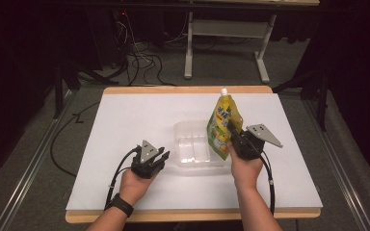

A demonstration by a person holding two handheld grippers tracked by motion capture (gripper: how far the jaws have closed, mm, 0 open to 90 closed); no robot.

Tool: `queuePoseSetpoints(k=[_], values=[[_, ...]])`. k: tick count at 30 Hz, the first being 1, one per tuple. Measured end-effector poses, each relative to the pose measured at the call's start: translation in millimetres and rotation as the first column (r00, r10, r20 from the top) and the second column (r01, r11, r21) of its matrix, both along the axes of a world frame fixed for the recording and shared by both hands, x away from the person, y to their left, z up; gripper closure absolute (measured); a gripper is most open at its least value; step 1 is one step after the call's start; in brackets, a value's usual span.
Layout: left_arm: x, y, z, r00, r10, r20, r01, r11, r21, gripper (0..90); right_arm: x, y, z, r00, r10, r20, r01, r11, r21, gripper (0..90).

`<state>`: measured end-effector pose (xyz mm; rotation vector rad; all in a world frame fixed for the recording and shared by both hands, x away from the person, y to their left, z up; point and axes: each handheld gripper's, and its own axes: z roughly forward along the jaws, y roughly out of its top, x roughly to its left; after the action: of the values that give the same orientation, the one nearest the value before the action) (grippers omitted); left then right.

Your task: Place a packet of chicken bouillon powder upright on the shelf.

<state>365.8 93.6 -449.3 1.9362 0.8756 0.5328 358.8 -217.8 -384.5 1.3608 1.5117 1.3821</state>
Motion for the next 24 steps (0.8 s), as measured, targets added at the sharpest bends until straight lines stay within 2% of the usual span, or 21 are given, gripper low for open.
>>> queuePoseSetpoints(k=[8,24], values=[[-0.4,1.3,-0.3,1.0000,0.001,-0.004,-0.001,1.0000,0.002,71.7,-1.2,7.4,-3.1,1.0000,0.004,0.005,-0.004,1.000,-0.023,89.9],[-0.9,3.6,-1.4,0.9999,0.006,-0.009,-0.006,1.0000,0.006,71.6,-4.2,14.6,-11.7,0.9981,0.055,-0.028,-0.055,0.998,-0.004,84.2]])
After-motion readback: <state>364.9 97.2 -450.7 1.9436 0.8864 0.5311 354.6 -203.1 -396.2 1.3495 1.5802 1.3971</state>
